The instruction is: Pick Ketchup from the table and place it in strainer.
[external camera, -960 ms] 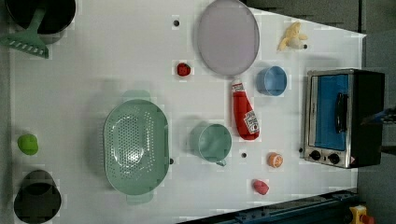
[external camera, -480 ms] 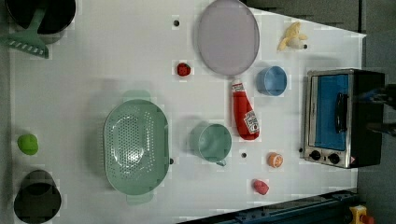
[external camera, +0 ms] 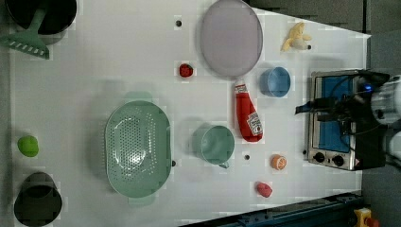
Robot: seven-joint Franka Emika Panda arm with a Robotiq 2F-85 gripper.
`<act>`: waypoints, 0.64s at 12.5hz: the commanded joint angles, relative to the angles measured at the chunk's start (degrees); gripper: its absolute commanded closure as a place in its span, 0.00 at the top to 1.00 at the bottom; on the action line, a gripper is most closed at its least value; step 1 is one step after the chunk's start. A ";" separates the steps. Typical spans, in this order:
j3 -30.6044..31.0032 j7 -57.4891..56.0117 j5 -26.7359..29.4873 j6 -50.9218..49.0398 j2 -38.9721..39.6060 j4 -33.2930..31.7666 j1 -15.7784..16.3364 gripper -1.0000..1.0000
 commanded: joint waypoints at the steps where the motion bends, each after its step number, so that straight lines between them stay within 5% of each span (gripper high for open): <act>1: 0.74 -21.85 -0.08 6.69 -2.79 -3.89 0.43 1.00; 8: 0.82 -23.56 -0.38 21.59 1.15 -16.03 0.60 1.00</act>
